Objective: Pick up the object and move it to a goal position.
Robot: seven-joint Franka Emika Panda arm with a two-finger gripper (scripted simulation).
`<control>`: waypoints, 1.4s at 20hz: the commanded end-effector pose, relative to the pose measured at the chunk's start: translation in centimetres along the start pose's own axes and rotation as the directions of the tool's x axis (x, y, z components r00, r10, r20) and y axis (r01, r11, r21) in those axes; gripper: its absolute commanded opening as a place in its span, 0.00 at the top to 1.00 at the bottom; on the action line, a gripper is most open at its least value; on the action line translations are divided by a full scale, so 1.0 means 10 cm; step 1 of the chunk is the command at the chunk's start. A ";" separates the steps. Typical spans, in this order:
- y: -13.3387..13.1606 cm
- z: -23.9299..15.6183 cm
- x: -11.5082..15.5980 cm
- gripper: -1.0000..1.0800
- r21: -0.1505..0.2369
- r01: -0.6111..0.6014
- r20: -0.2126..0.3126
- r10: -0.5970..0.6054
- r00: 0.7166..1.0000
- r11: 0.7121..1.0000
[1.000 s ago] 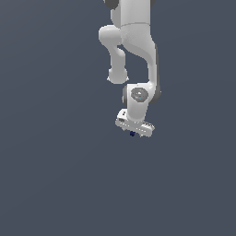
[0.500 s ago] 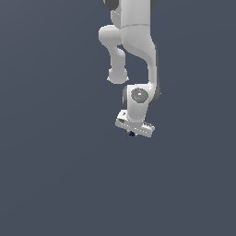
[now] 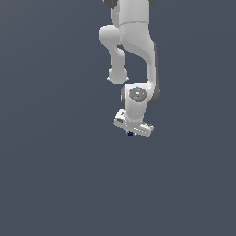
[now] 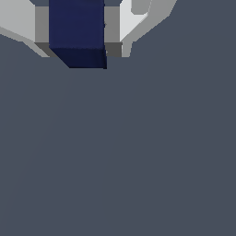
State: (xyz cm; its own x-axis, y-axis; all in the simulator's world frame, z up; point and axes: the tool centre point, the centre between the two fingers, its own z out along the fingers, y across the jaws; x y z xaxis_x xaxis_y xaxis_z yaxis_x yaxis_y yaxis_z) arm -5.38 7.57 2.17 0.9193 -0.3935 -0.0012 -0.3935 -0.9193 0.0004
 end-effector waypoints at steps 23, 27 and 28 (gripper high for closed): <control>1.12 -1.64 1.49 1.00 0.000 -0.001 -0.001 0.001 1.000 1.000; 1.28 -1.89 1.72 1.00 0.000 -0.001 -0.001 0.001 1.000 1.000; 1.32 -1.95 1.77 1.00 0.000 -0.001 -0.001 0.001 1.000 1.000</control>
State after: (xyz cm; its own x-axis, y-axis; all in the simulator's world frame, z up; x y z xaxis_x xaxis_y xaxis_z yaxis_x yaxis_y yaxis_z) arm 5.21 -10.68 20.73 0.9185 -0.3955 0.0008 -0.3955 -0.9185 -0.0001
